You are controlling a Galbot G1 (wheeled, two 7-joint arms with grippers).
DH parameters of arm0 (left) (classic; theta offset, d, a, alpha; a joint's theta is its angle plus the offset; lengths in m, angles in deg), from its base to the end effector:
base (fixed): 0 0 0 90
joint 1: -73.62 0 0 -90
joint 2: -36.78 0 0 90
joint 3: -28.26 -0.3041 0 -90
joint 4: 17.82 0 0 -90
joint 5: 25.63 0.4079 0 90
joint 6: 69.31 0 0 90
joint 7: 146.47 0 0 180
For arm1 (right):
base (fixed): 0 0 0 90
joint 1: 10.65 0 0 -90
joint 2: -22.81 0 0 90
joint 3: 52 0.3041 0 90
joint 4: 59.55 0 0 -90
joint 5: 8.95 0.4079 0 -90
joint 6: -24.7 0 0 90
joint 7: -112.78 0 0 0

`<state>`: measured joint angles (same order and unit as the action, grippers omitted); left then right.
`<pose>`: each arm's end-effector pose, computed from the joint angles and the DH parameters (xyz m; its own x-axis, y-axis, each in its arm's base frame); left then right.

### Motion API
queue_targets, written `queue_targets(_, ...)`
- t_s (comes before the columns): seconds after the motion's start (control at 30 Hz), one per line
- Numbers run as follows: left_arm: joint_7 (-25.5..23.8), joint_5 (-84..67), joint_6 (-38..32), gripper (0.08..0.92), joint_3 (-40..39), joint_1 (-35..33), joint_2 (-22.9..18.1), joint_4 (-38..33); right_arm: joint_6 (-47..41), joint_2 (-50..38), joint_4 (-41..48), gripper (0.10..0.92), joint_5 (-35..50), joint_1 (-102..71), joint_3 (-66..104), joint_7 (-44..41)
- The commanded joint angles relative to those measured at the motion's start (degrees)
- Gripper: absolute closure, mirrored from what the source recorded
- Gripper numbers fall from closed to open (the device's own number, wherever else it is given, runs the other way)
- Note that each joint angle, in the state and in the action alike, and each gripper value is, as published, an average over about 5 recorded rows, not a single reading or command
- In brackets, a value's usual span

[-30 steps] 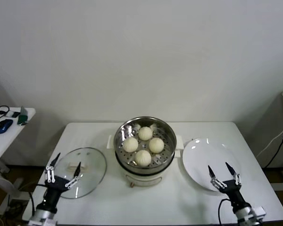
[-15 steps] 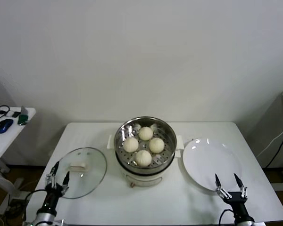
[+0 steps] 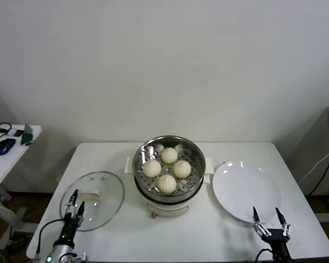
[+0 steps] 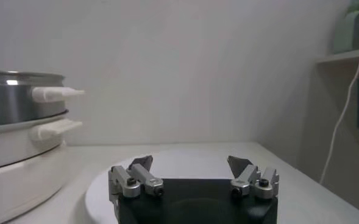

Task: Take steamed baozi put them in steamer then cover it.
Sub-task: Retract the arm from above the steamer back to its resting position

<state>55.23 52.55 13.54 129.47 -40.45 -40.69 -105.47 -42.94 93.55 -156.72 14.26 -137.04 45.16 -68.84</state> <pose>0.2443 0.1469 -0.4333 -0.9970 -0.0666 0.0393 0.0417 -0.0355 0.9985 0.1913 -0.1311 -0.4172 -0.9946 0.0626 0.0832 0.0642 0.9978 0.0167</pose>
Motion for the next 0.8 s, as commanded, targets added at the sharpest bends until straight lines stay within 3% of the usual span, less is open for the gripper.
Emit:
queue_targets(0.03,1.1,4.5,1.5,0.177,-1.2,4.6,-0.1,3.4,0.4,1.0,0.1,0.203,-0.5,-0.5,0.4,0.5)
queue_targets(0.57,1.5,6.1,1.3,0.183,-1.9,9.6,0.9,9.7,1.1,2.2,-0.5,0.203,-0.6,-1.2,0.7,0.4)
queue_targets(0.8,1.9,6.5,0.8,0.346,-1.6,9.4,0.8,10.7,1.1,2.5,-0.7,0.203,-1.1,-0.9,0.8,0.4)
